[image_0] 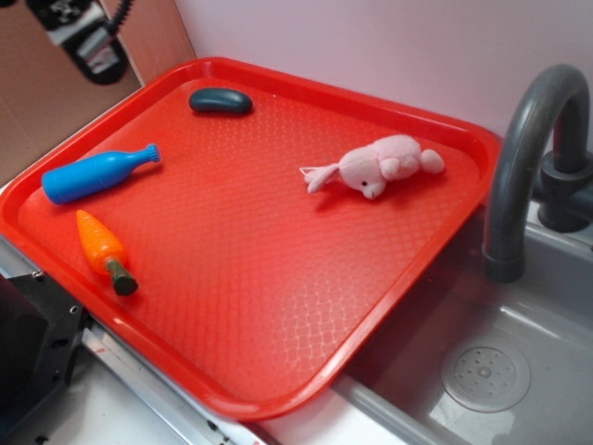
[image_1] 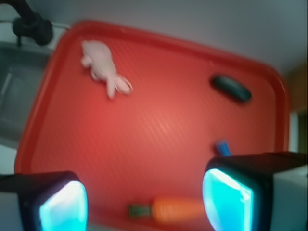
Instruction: Grab the pink bunny.
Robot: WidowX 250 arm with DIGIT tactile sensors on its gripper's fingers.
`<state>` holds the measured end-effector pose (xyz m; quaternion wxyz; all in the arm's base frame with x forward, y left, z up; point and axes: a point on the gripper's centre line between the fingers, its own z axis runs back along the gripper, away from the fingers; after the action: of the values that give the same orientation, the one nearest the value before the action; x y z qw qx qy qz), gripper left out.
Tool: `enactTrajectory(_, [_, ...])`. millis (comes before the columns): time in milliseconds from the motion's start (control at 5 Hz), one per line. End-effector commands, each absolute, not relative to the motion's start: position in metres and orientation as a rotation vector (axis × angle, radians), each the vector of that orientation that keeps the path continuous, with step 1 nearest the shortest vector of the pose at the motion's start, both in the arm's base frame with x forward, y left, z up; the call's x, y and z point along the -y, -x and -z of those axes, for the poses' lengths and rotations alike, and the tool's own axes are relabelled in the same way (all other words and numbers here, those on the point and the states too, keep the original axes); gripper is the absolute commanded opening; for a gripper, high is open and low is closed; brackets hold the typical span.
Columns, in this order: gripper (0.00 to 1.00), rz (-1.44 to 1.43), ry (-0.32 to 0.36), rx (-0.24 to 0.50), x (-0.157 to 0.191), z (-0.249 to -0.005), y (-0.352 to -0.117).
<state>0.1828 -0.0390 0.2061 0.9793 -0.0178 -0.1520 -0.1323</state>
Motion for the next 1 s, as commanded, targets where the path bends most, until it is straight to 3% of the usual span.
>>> enactTrajectory(0, [1.00, 0.340, 0.091, 0.365, 0.064, -0.182, -0.247])
enactTrajectory(200, [1.00, 0.357, 0.097, 0.348, 0.079, -0.165, -0.276])
enactTrajectory(600, [1.00, 0.430, 0.008, 0.250, 0.112, -0.113, -0.318])
enactTrajectory(800, [1.00, 0.493, 0.051, 0.174, 0.129, -0.085, -0.322])
